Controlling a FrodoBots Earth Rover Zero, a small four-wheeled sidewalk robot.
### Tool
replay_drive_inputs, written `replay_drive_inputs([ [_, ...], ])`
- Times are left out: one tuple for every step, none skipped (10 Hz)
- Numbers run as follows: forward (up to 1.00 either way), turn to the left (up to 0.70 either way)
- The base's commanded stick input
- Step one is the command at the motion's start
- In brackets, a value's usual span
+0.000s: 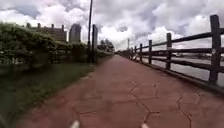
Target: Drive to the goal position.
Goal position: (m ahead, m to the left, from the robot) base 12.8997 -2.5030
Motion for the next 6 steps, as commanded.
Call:
replay_drive_inputs([
  [0.7, 0.0],
  [0.7, 0.0],
  [0.7, 0.0],
  [0.7, 0.0],
  [0.7, 0.0],
  [0.7, 0.0],
])
